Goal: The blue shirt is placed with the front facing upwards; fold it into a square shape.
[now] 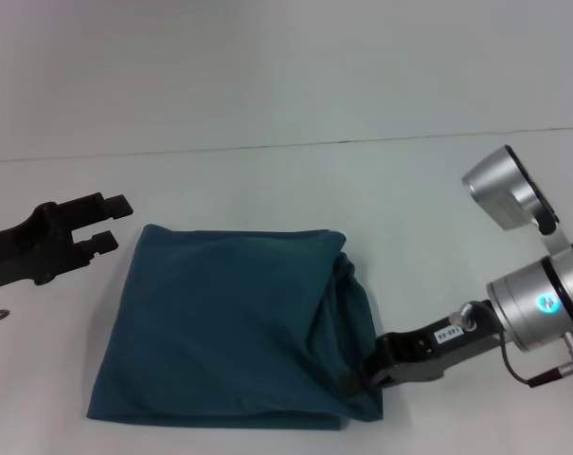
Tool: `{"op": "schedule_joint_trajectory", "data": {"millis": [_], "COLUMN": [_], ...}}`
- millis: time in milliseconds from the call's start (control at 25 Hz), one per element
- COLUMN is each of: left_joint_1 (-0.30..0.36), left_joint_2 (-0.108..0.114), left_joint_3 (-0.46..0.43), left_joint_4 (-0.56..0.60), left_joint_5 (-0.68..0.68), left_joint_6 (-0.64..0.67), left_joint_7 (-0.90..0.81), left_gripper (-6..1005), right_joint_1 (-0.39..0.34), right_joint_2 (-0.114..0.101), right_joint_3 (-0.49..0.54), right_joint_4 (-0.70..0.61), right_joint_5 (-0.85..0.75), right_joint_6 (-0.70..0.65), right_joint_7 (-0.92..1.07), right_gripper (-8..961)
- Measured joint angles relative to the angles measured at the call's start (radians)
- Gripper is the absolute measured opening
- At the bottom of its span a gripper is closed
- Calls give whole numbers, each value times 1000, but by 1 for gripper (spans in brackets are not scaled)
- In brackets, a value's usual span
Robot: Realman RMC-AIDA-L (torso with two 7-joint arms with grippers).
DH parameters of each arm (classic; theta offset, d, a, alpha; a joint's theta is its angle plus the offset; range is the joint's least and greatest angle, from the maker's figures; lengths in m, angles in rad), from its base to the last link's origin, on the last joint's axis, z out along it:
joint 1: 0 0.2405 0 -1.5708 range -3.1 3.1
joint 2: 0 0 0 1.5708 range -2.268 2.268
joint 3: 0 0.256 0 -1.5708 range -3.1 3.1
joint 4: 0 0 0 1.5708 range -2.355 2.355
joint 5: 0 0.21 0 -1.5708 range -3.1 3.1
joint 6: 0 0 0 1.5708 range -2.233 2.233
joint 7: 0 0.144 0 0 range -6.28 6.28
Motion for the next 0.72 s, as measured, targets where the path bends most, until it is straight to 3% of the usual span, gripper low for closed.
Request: {"op": "schedule_joint_trajectory", "data": {"millis": [520, 720], "left_joint_1": [-3, -5], "left_joint_2": [-3, -3], "left_joint_3": [2, 2], "left_joint_4": [-9, -11], "left_joint_5": [-4, -5], "left_joint_6": [-1, -3], "left_joint_7": [0, 0], "left_gripper": [691, 691], "right_joint_1": [-55, -56], "right_joint_2": [-21, -19], "right_joint_3": [5, 0], "right_joint_4": [-5, 2], "right_joint_5": [-2, -2], "right_joint_6": [-16, -10], "right_joint_7": [11, 11], "right_gripper": [18, 17]}}
